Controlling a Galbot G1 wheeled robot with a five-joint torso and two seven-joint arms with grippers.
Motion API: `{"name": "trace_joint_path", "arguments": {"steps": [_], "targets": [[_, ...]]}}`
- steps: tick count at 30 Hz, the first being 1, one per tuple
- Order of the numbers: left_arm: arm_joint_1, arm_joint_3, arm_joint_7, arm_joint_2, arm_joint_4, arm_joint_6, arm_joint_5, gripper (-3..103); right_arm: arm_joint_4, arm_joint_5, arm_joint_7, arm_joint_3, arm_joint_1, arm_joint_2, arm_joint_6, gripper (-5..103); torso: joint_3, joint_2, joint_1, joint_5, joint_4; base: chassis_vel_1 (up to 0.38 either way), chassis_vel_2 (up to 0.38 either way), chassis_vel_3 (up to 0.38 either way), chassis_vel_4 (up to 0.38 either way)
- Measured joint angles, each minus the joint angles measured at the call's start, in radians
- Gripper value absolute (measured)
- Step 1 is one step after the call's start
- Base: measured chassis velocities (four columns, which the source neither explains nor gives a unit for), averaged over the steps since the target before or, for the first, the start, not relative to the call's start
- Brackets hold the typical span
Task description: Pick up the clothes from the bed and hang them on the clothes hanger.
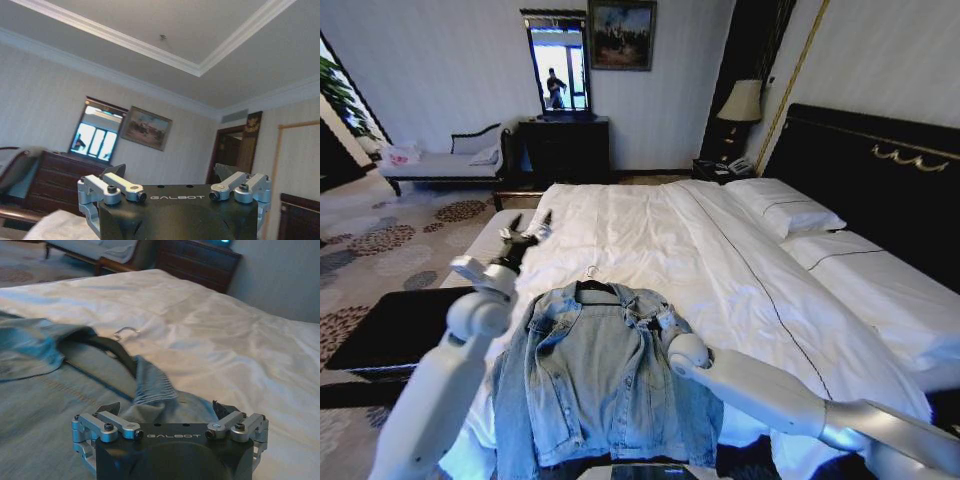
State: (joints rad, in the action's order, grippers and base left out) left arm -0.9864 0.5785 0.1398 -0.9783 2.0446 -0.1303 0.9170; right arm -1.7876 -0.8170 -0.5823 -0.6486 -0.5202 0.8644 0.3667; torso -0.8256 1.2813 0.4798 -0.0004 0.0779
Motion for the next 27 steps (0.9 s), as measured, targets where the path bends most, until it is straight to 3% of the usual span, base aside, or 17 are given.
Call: {"name": "trace_joint_path", "arguments": {"steps": [6, 11, 16, 18, 20, 22, 27], "targets": [[-0.023, 0.063, 0.039, 0.000, 0.042, -0.028, 0.019, 100, 0.025, -0.005, 0.003, -0.088, 0.045, 0.015, 0.057, 100, 0.000, 0.000, 0.000, 0.0002, 0.0003, 0.000, 0.000, 0.000, 0.000], [-0.037, 0.152, 0.090, 0.004, 0.094, -0.059, 0.086, 100, 0.068, -0.028, -0.018, -0.196, 0.117, 0.048, 0.104, 100, 0.000, 0.000, 0.000, 0.0003, 0.0000, 0.000, 0.000, 0.000, 0.000], [-0.066, 0.200, 0.106, 0.000, 0.138, -0.069, 0.111, 100, 0.132, -0.081, -0.086, -0.285, 0.182, 0.094, 0.147, 100, 0.000, 0.000, 0.000, 0.0002, 0.0000, 0.000, 0.000, 0.000, 0.000], [-0.080, 0.213, 0.106, -0.007, 0.156, -0.069, 0.119, 100, 0.162, -0.112, -0.148, -0.310, 0.200, 0.118, 0.180, 102, 0.000, 0.000, 0.000, 0.0004, 0.0001, 0.000, 0.000, 0.000, 0.000], [-0.089, 0.221, 0.106, -0.010, 0.167, -0.069, 0.127, 100, 0.174, -0.140, -0.194, -0.325, 0.215, 0.132, 0.206, 93, 0.000, 0.000, 0.000, 0.0004, 0.0001, 0.000, 0.000, 0.000, 0.000], [-0.092, 0.223, 0.106, -0.011, 0.169, -0.069, 0.128, 100, 0.175, -0.149, -0.206, -0.329, 0.220, 0.134, 0.212, 93, 0.000, 0.000, 0.000, 0.0004, 0.0001, 0.000, 0.000, 0.000, 0.000], [-0.102, 0.231, 0.104, -0.013, 0.177, -0.069, 0.132, 100, 0.164, -0.214, -0.259, -0.343, 0.244, 0.144, 0.233, 72, 0.000, 0.000, 0.000, 0.0003, 0.0001, 0.000, 0.000, 0.000, 0.000]]}}
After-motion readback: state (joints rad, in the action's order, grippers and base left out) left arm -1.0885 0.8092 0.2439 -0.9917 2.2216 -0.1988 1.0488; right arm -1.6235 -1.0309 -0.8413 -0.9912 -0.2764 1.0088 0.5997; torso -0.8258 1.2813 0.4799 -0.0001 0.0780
